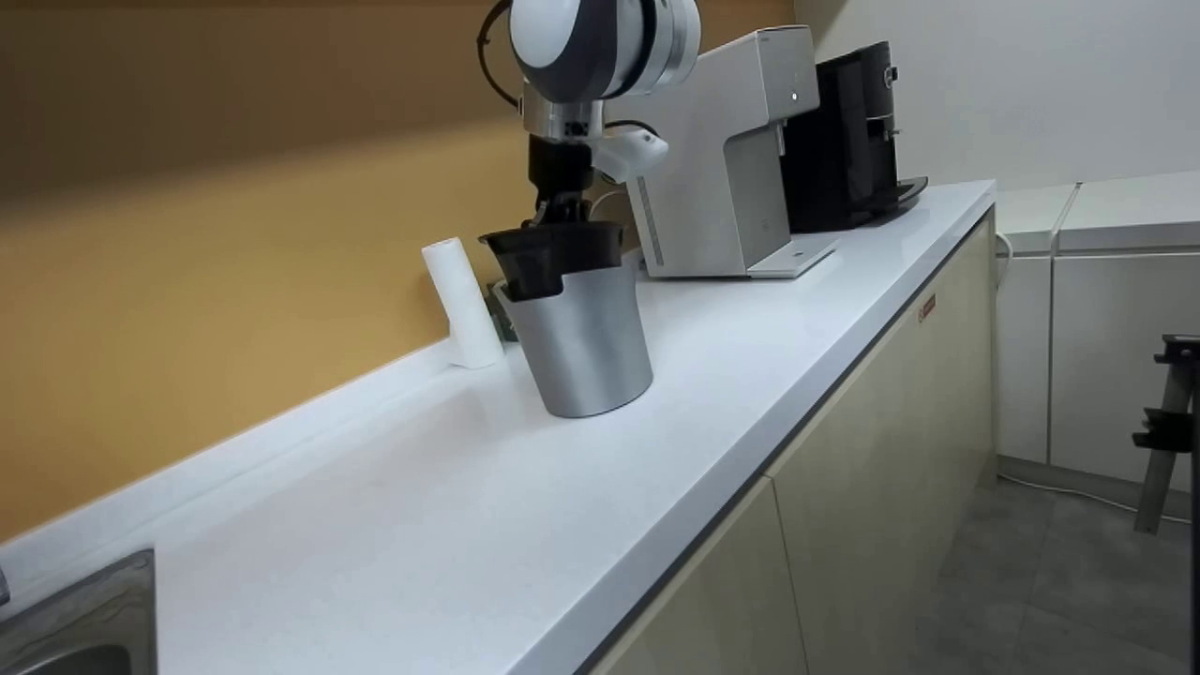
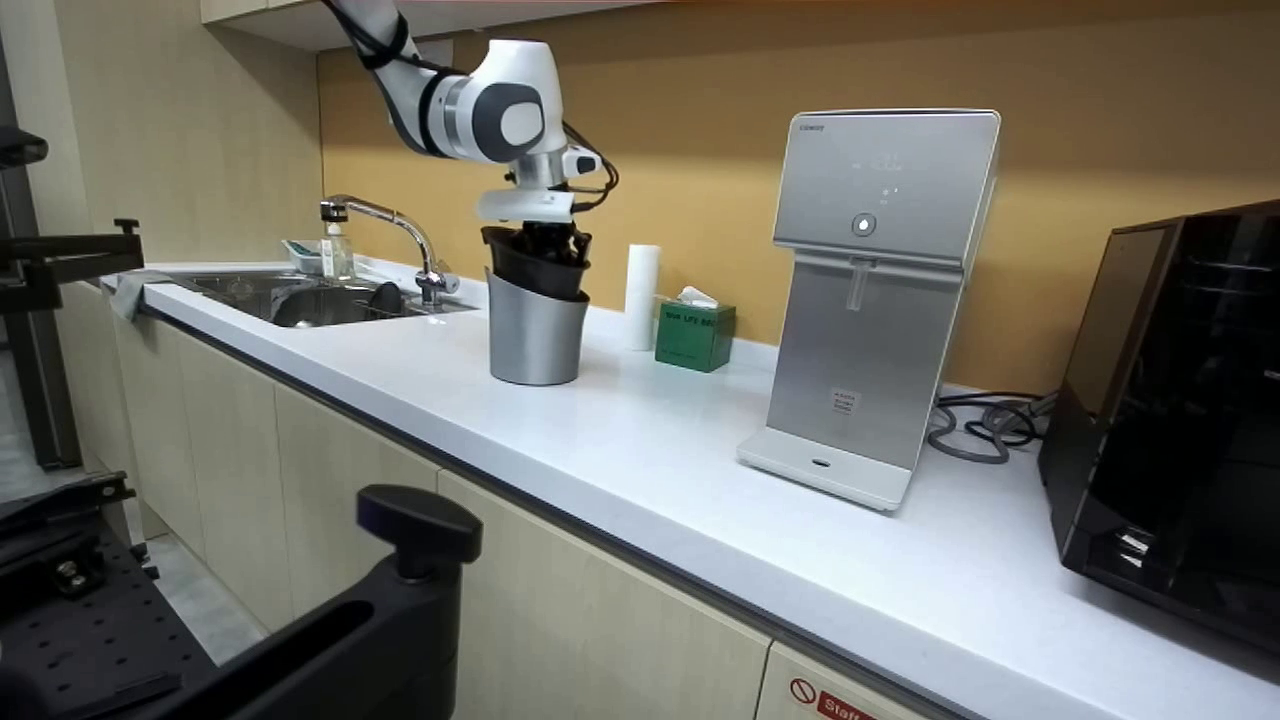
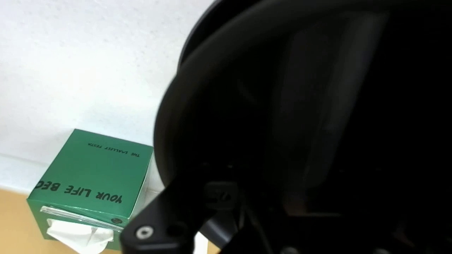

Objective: Put the black bin in the grey bin.

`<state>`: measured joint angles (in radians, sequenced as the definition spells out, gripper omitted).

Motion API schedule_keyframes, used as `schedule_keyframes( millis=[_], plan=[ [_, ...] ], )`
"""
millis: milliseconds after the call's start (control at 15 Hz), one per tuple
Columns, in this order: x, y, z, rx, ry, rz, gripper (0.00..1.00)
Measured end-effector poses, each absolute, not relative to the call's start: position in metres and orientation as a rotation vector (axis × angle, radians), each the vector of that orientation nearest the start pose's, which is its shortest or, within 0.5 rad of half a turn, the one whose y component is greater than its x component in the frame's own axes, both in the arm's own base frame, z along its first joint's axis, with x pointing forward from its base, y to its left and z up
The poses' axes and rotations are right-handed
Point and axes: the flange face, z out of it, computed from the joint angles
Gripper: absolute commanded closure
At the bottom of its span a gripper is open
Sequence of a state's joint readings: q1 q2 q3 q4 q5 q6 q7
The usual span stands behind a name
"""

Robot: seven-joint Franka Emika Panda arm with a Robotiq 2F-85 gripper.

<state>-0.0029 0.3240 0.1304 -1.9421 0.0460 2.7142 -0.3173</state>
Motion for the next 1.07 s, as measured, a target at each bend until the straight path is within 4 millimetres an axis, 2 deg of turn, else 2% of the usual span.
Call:
schedule_keyframes(
  millis=[133,467,667,800,1067],
  plan=[
    [0.647,0.078,0.366,-2.974,-0.641,-0.692,0.6],
    [0.642,0.085,0.367,-2.969,-0.715,-0.624,0.25],
    [0.636,0.084,0.379,-2.979,-0.726,-0.542,0.05],
    [0.631,0.085,0.394,-2.974,-0.722,-0.473,0.0],
    [0.618,0.086,0.439,-2.953,-0.719,-0.338,0.0]
  ],
)
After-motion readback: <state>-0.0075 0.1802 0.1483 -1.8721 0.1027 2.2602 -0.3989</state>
